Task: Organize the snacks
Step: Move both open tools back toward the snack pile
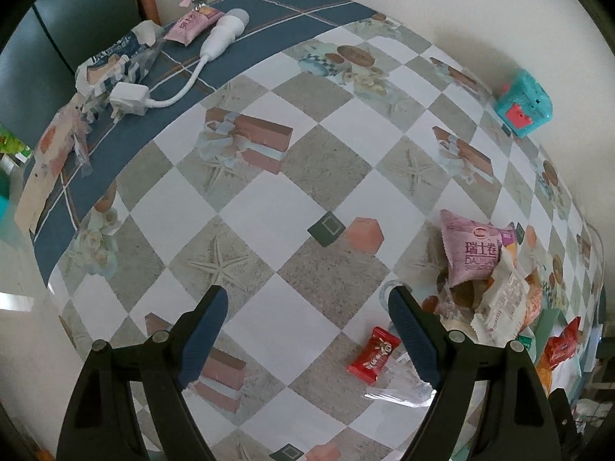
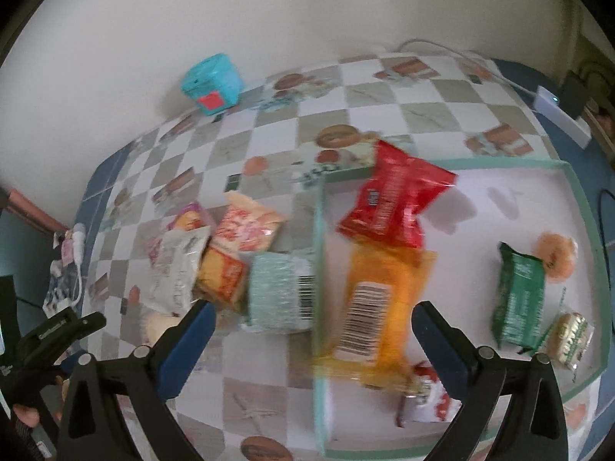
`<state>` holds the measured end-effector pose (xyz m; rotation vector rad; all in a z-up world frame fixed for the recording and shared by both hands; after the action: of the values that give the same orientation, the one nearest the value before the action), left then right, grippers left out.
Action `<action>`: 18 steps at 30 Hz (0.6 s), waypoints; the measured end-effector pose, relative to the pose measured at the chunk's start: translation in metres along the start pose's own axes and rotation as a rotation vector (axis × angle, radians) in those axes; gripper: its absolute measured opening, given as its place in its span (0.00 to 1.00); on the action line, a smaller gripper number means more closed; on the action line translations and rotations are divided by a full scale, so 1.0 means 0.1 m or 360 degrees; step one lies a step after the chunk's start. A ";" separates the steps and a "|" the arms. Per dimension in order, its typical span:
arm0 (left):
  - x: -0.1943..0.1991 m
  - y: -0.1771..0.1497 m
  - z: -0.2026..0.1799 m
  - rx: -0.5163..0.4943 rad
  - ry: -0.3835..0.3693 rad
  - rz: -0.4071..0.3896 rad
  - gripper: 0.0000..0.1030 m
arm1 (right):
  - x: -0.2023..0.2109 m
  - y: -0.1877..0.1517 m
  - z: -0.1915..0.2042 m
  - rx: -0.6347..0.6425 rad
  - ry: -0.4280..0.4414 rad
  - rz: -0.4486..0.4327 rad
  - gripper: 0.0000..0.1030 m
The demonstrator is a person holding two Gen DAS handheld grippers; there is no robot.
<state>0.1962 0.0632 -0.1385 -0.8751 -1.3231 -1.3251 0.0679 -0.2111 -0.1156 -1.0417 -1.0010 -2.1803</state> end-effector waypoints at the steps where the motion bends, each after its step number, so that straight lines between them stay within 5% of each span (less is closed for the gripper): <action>1: -0.01 0.00 0.00 -0.0003 -0.0003 0.0004 0.84 | -0.03 -0.01 0.05 0.0018 0.0009 0.0010 1.00; 18: -0.15 0.04 -0.28 -0.0108 -0.0108 0.0040 0.84 | -0.46 -0.05 0.58 0.0155 0.0011 0.0096 1.00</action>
<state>0.2077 0.0388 -0.1552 -0.9882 -1.3217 -1.3374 0.1156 -0.1560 -0.1297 -1.0061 -1.0483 -2.0637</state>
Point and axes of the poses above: each gripper's, at about its wrist camera, not at the fingertips, and x roughly against the way its jaws point, z to its left, y to its top, the point moved 9 cm from there along -x, roughly the way its jaws point, and after that the axes turned 13 degrees about y, right-handed, at the moved point
